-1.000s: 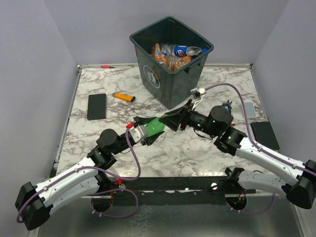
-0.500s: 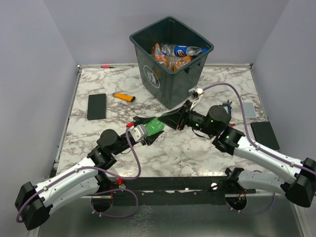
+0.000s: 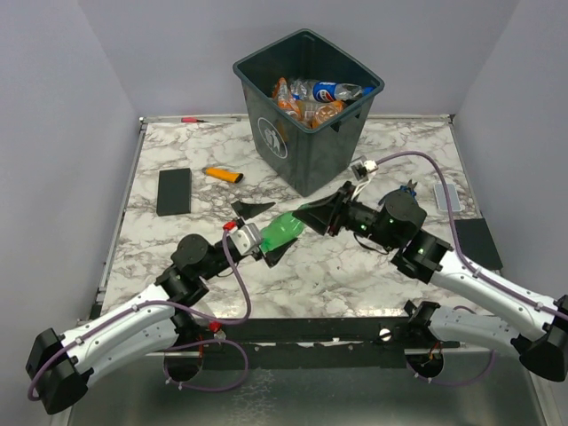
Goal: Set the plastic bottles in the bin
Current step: Place the plastic bottle in the trash bin.
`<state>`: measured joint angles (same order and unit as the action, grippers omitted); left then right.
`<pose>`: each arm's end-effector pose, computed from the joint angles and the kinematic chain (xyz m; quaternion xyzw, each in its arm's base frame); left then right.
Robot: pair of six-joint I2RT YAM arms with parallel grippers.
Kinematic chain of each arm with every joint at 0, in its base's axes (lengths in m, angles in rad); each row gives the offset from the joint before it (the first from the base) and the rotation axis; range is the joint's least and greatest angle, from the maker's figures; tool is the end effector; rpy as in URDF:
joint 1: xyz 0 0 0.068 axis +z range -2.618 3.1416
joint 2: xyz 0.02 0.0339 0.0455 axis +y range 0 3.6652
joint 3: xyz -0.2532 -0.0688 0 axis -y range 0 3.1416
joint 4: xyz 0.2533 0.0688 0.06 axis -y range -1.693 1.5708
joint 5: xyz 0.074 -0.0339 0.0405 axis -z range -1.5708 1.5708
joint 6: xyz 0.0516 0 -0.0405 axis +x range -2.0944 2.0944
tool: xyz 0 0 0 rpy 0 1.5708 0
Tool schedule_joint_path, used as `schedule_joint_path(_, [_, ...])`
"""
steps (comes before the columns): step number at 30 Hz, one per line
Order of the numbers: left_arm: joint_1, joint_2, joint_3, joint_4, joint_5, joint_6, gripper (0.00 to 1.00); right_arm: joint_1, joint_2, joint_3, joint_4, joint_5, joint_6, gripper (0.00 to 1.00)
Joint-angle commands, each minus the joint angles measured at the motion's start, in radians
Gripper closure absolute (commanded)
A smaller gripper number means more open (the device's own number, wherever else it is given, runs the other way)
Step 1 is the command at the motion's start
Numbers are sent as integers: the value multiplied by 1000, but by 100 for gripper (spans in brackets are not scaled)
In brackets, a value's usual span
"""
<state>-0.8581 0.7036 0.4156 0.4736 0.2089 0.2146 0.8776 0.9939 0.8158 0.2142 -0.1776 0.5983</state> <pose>0.1287 -0.1653 0.2859 0.3935 0.5049 -0.3052 0.7051 0.1633 0.2108 0.3444 -0.1595 0.6759 0.5279 0.4890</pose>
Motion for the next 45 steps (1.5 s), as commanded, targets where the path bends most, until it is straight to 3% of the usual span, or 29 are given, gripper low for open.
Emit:
schedule_joint_path(1, [5,-35,-1,43,-136,-33,1,0,-71,66,-120,133,-67,99])
schedule_joint_path(7, [5,-95,-15,76,-304,-29,1,1,-154,265,-396,317,-235,99])
schedule_joint_path(13, [11,-124,-2,112,-676,-60,1,0,-133,546,-567,517,-404,99])
schedule_joint_path(18, [41,-130,16,105,-890,-140,1,0,12,741,-433,698,-555,99])
schedule_joint_path(22, [57,-142,16,99,-978,-184,1,-4,188,861,-254,787,-684,99])
schedule_joint_path(25, [57,-140,25,83,-1061,-199,1,-75,353,992,-237,789,-682,99])
schedule_joint_path(30, [57,-101,52,53,-1180,-171,1,-264,585,1156,-285,723,-540,100])
schedule_joint_path(34, [57,-80,53,51,-1215,-171,1,-322,760,1282,-310,773,-563,99])
schedule_joint_path(42, [59,-71,66,51,-1354,-159,1,-383,982,1446,-473,617,-473,99])
schedule_joint_path(45, [60,-92,116,-152,-1420,-300,1,-389,1031,1487,-537,497,-414,100])
